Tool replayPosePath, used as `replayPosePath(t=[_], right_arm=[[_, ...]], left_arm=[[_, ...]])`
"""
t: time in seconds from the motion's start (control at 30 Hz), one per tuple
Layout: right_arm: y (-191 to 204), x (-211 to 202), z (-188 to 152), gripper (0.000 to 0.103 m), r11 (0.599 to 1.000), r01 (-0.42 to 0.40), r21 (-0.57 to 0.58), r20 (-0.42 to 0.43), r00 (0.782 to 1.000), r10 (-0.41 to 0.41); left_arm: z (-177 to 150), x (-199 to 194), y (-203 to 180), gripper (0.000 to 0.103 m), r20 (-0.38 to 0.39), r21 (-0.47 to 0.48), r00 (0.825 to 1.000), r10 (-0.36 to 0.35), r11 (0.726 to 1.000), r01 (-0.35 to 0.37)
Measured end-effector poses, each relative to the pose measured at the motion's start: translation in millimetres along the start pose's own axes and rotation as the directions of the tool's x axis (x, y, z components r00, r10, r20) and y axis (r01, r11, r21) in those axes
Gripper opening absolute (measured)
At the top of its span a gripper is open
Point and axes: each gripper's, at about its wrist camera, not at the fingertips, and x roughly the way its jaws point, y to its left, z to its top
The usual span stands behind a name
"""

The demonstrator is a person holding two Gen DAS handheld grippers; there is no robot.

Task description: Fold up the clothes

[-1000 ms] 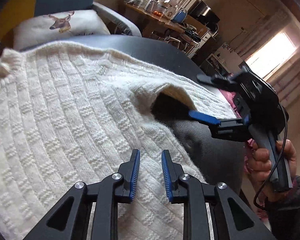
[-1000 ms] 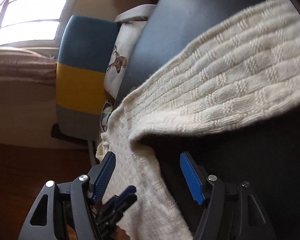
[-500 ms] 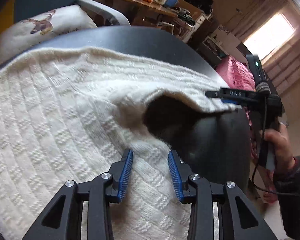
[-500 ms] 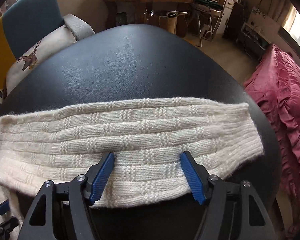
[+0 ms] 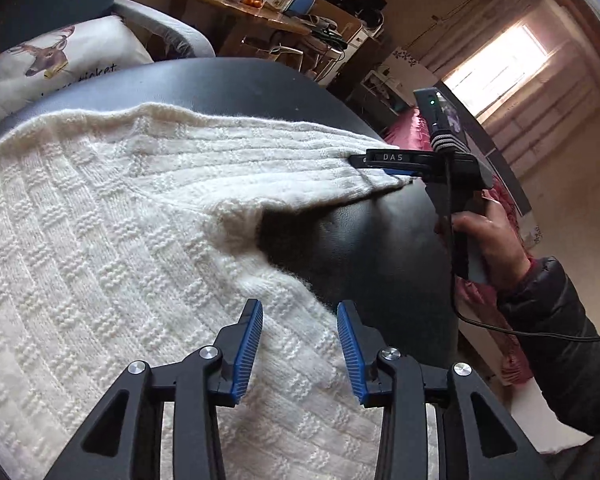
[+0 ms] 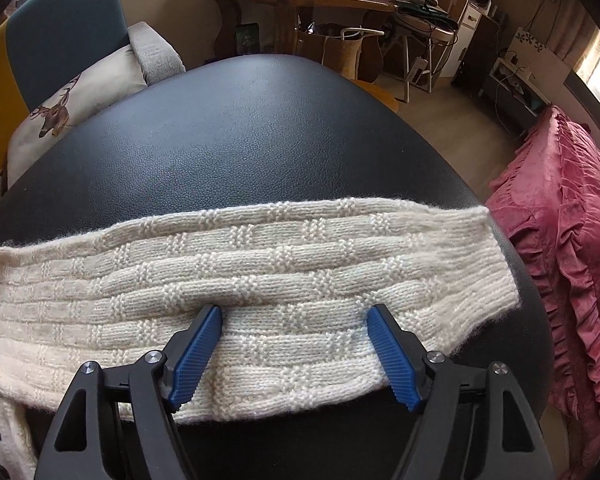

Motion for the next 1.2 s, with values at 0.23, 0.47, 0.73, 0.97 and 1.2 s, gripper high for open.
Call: replayPosePath(t=[0.23, 0.47, 0.73, 0.97, 1.2], right_arm=[[107, -56, -11, 0.074, 0.931, -0.187, -0.312, 0.111, 0.967, 0.231], [186, -19, -35, 0.085, 0.893, -0.108, -0.437, 0.027, 0.991, 0.133], [156, -2, -27, 0.103, 0.919, -0.194, -0.342, -0.017, 0.980, 0.201], [124, -20, -18, 0.080, 0.934, -0.214, -0.285, 0.025, 0.973, 0.230], [56, -4, 0, 0.081, 0.979, -0.172, -0.112, 0.029, 0.984, 0.176]], left_arm=[[-1, -1, -2, 0.039, 0.030, 0.016, 0.998, 0.054, 0.998, -0.054], [-21, 31, -23, 0.041, 0.004, 0.070, 0.989, 0.148, 0.986, -0.148], [-36, 29, -39, 0.042, 0.057, 0.098, 0.973, 0.225, 0.968, -0.230], [16, -23, 4, 0.042, 0.135, 0.008, 0.940, 0.312, 0.949, -0.316], [80, -15, 67, 0.041, 0.085, -0.057, 0.876, 0.475, 0.880, -0.472]])
